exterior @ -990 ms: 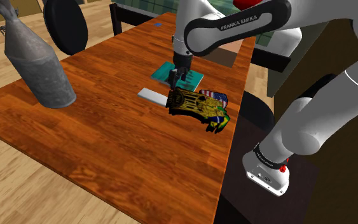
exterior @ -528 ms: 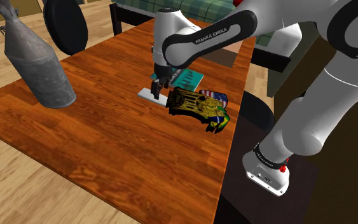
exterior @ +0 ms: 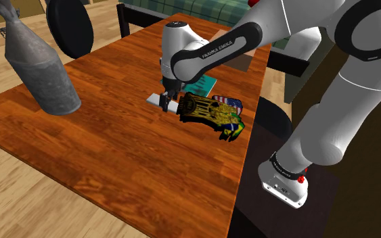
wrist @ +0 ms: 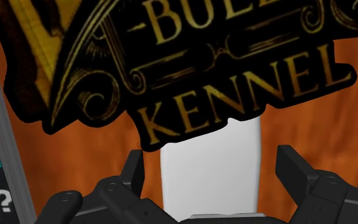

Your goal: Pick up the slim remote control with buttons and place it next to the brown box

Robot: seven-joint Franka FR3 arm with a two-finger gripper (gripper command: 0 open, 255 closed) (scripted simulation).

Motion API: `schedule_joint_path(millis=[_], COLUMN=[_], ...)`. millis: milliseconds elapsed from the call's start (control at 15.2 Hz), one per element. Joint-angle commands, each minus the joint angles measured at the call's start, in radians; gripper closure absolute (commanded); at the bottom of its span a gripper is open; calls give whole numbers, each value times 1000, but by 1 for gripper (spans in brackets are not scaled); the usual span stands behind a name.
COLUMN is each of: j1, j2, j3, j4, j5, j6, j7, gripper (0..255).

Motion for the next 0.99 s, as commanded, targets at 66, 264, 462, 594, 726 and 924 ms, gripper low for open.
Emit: schedule_joint_path(millis=[66, 264, 462, 594, 726, 924], j1=[1, 1, 1, 1, 1, 1], j2=[2, 2, 2, 2, 2, 2], j3=[0, 0, 0, 0, 0, 0], j4=[-3, -3, -3, -3, -3, -3], j5=[-1, -1, -1, -1, -1, -1], j6=[6, 6, 5, 6, 5, 6], j7=[1, 1, 1, 1, 1, 1], gripper=[0, 0, 255, 255, 255, 255])
